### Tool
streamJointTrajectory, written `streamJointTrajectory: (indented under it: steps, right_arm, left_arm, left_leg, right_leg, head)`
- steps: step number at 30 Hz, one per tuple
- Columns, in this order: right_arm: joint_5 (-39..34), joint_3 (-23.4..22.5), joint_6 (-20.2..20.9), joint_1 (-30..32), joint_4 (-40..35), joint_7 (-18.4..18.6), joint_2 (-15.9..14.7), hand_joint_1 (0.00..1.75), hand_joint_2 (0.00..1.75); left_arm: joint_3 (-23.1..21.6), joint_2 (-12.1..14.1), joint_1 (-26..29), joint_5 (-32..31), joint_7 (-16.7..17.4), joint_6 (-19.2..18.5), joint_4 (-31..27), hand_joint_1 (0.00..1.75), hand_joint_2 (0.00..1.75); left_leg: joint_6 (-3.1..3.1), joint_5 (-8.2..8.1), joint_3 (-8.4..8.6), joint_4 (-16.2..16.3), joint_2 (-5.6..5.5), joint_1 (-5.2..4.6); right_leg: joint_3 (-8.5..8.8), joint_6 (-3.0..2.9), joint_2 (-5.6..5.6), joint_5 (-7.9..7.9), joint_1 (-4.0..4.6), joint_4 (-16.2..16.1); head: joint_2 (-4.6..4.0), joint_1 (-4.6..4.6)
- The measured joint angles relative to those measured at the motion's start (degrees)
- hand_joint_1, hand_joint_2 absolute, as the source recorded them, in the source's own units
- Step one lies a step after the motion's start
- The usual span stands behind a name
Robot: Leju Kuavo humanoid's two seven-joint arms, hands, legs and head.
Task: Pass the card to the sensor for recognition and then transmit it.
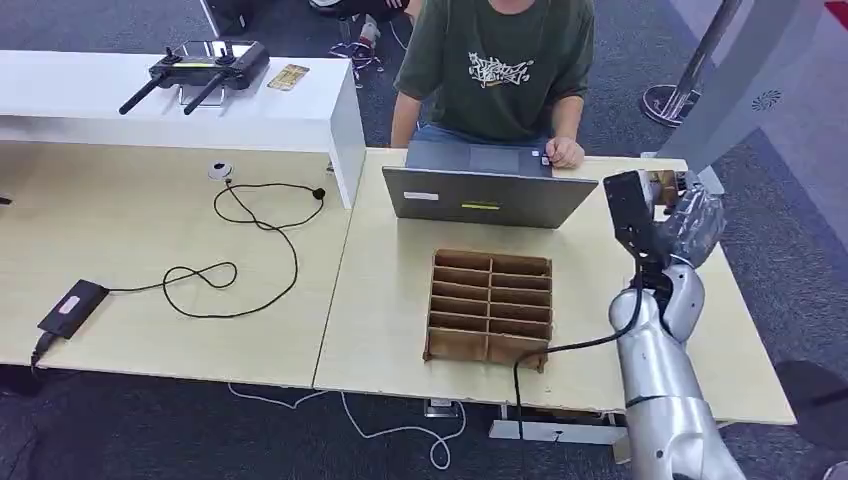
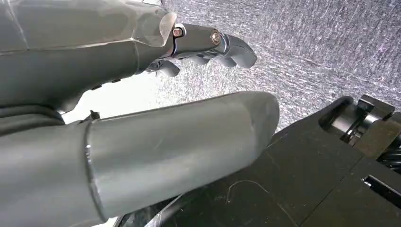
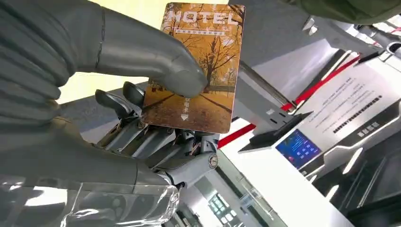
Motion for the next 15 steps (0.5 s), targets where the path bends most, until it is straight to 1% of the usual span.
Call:
streamJointTrajectory:
  steps: [10,15]
  right_arm:
    - [0.1,-0.8,0.0,1.0,-0.7,0.2,-0.5,1.75,1.75]
    - [0.2,-1.8,0.0,3.1,-2.0,0.4,-1.0,1.75,1.75]
  left_arm:
    - [0.0,0.0,0.0,0.0,-0.2,0.0,0.0,0.0,0.0]
    - [0.0,0.0,0.0,0.1,-0.2,0.2,0.0,0.0,0.0]
  left_leg:
    - [0.0,0.0,0.01,0.0,0.0,0.0]
    - [0.0,-0.01,-0.01,0.0,-0.01,0.0]
  right_leg:
    - [0.0,0.0,0.0,0.0,0.0,0.0]
    - [0.0,0.0,-0.02,0.0,0.0,0.0]
  head:
    - [0.0,0.0]
    - [0.0,0.0]
